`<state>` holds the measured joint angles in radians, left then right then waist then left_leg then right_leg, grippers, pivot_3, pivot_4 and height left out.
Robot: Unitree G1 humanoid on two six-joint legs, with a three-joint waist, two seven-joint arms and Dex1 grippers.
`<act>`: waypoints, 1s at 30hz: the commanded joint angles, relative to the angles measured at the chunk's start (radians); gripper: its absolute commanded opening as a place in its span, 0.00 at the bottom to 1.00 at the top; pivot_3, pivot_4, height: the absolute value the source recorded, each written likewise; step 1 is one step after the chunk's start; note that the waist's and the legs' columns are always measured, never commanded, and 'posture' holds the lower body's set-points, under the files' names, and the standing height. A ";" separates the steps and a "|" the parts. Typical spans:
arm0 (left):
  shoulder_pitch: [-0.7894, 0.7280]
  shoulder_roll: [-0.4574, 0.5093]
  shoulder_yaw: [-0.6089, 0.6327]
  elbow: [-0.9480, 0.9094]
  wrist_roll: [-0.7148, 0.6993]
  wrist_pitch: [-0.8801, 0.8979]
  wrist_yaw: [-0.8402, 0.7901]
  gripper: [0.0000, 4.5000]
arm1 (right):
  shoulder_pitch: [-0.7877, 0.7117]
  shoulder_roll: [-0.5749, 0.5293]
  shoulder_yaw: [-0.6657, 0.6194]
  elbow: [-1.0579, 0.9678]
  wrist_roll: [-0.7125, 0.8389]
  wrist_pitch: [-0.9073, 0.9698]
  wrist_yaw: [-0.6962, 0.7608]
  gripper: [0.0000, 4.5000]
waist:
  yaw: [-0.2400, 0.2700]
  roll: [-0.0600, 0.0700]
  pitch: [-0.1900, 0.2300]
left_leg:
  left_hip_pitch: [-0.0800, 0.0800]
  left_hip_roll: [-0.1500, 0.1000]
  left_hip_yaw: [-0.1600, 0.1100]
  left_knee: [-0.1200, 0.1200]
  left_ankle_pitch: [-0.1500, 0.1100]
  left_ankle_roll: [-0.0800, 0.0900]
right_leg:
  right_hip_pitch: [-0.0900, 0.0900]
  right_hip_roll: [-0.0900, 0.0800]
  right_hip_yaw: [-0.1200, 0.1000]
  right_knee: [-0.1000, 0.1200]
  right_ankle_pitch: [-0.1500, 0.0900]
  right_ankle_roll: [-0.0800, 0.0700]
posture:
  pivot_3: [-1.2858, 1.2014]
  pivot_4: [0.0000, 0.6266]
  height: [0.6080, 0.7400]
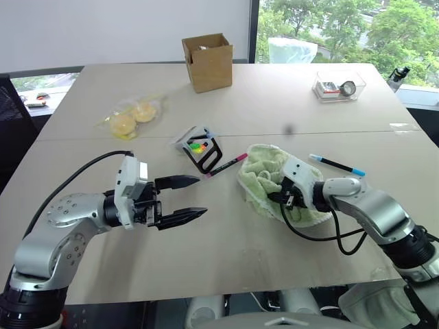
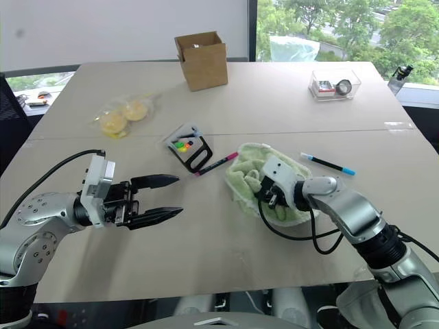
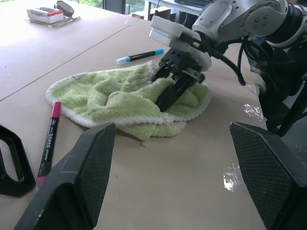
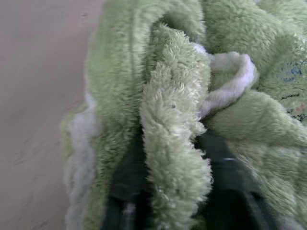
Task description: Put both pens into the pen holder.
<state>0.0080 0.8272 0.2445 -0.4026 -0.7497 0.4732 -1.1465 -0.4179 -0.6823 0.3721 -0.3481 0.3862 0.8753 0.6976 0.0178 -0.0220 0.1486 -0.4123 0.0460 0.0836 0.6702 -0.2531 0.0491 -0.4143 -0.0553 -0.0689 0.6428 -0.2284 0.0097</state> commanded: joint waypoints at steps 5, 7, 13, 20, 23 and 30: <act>-0.016 -0.024 0.018 -0.027 -0.020 -0.021 0.008 0.88 | 0.210 -0.048 -0.441 -0.250 0.399 0.129 0.091 0.00 | -0.004 0.002 0.001 | -0.003 -0.001 0.001 0.000 0.000 -0.001 | -0.001 -0.001 0.001 -0.002 0.002 0.004 | 0.52 0.24 1.00; -0.022 -0.023 0.007 -0.027 -0.022 -0.020 -0.003 0.88 | 0.307 -0.103 -0.580 -0.299 0.458 0.166 0.102 0.00 | -0.005 0.001 0.001 | -0.002 0.000 0.001 0.000 0.000 0.000 | -0.001 -0.001 0.001 -0.002 0.002 0.004 | 0.52 0.24 1.00; -0.075 -0.037 -0.038 0.012 -0.004 -0.026 -0.028 0.88 | 0.606 -0.230 -0.888 -0.323 0.402 0.168 0.102 0.00 | 0.018 0.003 0.002 | -0.001 -0.001 -0.001 -0.001 -0.001 0.000 | 0.000 0.000 0.000 -0.002 0.000 0.001 | 0.52 0.24 1.00; -0.139 -0.048 -0.087 0.070 0.022 -0.046 -0.063 0.88 | 0.837 -0.312 -0.984 -0.138 0.131 0.035 0.075 0.00 | 0.014 0.002 0.001 | 0.000 -0.002 0.000 0.000 0.000 0.001 | 0.000 0.001 0.002 -0.001 -0.002 0.004 | 0.52 0.24 1.00; -0.147 -0.051 -0.098 0.076 0.029 -0.052 -0.066 0.88 | 0.836 -0.333 -0.953 -0.036 0.029 0.017 0.018 0.00 | 0.008 0.002 0.001 | 0.000 -0.002 0.000 0.000 0.000 0.001 | 0.000 0.002 0.003 -0.001 -0.002 0.004 | 0.52 0.24 1.00; -0.161 -0.073 -0.116 0.096 0.086 -0.094 -0.044 0.88 | 0.685 -0.324 -0.889 0.078 -0.016 -0.014 -0.006 0.20 | -0.004 0.002 0.001 | 0.000 -0.002 0.001 0.000 0.000 0.001 | 0.000 0.003 0.003 -0.001 -0.002 0.004 | 0.52 0.24 1.00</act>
<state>-0.1463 0.7537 0.1214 -0.2990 -0.6757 0.4019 -1.1947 0.2880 -1.0072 -0.5065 -0.2706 0.3657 0.8752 0.6880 0.0137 -0.0200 0.1499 -0.4127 0.0438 0.0842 0.6700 -0.2534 0.0502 -0.4144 -0.0518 -0.0655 0.6416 -0.2305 0.0137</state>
